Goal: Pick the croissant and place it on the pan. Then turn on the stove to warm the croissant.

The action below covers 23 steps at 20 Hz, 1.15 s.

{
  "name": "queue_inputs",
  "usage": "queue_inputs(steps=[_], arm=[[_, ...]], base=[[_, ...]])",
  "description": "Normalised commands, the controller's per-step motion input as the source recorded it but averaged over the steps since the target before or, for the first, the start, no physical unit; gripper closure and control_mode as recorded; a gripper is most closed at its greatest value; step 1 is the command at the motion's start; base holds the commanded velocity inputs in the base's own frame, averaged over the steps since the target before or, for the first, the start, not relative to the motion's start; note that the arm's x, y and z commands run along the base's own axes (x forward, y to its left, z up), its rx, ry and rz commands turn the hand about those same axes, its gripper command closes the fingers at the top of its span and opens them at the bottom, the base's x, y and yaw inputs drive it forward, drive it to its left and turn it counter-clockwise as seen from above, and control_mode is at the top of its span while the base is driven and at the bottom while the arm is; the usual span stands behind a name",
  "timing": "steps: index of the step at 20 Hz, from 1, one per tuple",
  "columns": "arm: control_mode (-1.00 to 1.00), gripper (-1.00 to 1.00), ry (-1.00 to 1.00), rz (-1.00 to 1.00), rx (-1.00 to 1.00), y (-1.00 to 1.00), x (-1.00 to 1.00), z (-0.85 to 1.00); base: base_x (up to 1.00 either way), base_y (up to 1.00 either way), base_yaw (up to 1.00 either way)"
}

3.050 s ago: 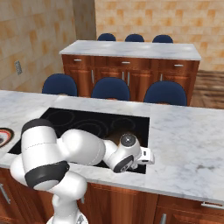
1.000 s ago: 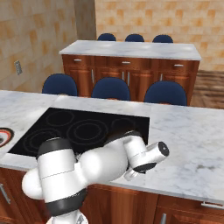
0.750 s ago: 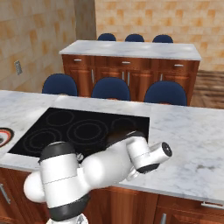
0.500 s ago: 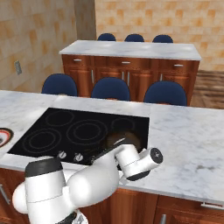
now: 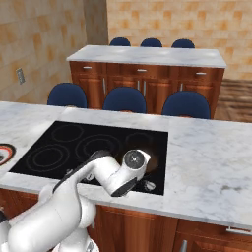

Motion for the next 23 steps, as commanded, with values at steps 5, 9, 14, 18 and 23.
queue_inputs(steps=[5, 9, 14, 18, 23], arm=[[-1.00, 1.00, -0.04, -0.02, -0.20, 0.58, -0.78, -0.21], [-1.00, 1.00, 0.00, -0.06, -0.14, 0.51, -1.00, -0.67], [-1.00, 1.00, 0.00, -0.07, -0.16, 0.59, -1.00, -0.88], [-1.00, 1.00, 0.01, -0.01, -0.20, 0.80, -1.00, -1.00], [-1.00, 1.00, 0.07, 0.00, -0.22, 0.99, -1.00, -1.00]], base=[[0.00, 0.00, 0.00], [0.00, 0.00, 0.00], [0.00, 0.00, 0.00], [0.00, 0.00, 0.00], [0.00, 0.00, 0.00]])
